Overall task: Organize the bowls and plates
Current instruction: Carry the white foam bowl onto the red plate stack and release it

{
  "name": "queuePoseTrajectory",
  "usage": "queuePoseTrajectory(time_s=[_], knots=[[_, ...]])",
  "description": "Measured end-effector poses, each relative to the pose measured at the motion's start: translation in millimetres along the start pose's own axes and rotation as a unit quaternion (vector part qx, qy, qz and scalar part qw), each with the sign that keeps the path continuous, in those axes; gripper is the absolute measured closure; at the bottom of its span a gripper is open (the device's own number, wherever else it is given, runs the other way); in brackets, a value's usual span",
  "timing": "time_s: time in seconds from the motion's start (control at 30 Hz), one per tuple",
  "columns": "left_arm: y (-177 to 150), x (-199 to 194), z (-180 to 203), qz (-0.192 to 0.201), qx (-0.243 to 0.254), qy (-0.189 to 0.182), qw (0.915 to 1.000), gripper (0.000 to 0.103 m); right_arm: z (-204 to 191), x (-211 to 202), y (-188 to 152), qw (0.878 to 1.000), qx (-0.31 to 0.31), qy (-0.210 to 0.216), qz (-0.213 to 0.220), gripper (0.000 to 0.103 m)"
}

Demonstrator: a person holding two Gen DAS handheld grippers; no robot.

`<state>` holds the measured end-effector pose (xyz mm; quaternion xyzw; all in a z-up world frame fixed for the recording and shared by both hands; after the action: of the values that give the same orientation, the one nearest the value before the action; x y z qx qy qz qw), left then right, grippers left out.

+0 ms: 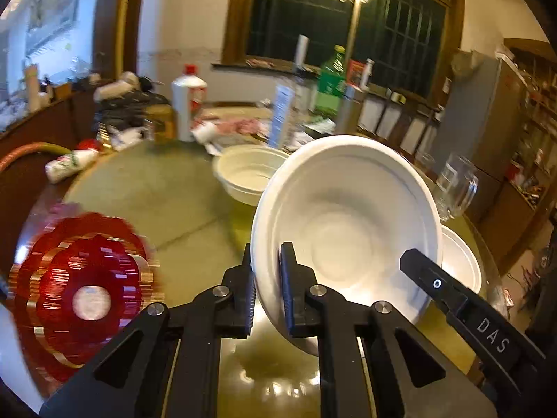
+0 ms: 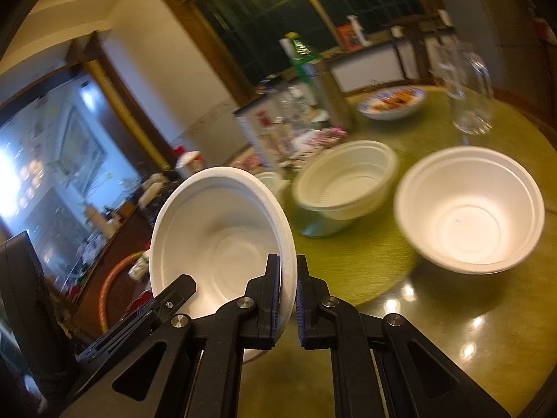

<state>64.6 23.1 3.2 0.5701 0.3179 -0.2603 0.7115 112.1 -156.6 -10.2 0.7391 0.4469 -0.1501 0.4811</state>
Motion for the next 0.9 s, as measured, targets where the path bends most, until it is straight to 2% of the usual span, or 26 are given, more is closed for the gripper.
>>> queuePoseTrajectory(time_s=[0.17,0.27,0.5,0.7,0.9], knots=[[-6,-37,-54,0.020,-0.044,0.024,0.9986,0.092,-54,1,-8,0.998,-0.046,0.031,-0.013,0.095],[-9,-45,-83,0.020,-0.072,0.036,0.9966,0.092,-88,10,-17,0.996,-0.073,0.045,-0.025,0.095],[-23,-44,-149,-0.005,-0.135,0.065,0.9887,0.092,-146,49,-45,0.988,-0.112,0.065,-0.081,0.095],[-34,-25,-175,-0.036,-0.159,0.076,0.9837,0.092,-166,82,-60,0.983,-0.120,0.059,-0.123,0.095],[-43,-8,-183,-0.070,-0.169,0.078,0.9800,0.092,-170,107,-69,0.980,-0.120,0.040,-0.153,0.095]])
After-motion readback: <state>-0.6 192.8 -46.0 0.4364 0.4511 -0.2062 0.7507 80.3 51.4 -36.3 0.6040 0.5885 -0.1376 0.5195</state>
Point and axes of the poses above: each gripper's, at about its wrist camera, not at the fingertips, and x roughly the way its jaws point, z to its right, y to its top, the point moved 2 cm from there along x, roughly the way its jaws point, and after that the axes turned 12 degrees about -z, right-handed, at the moved point
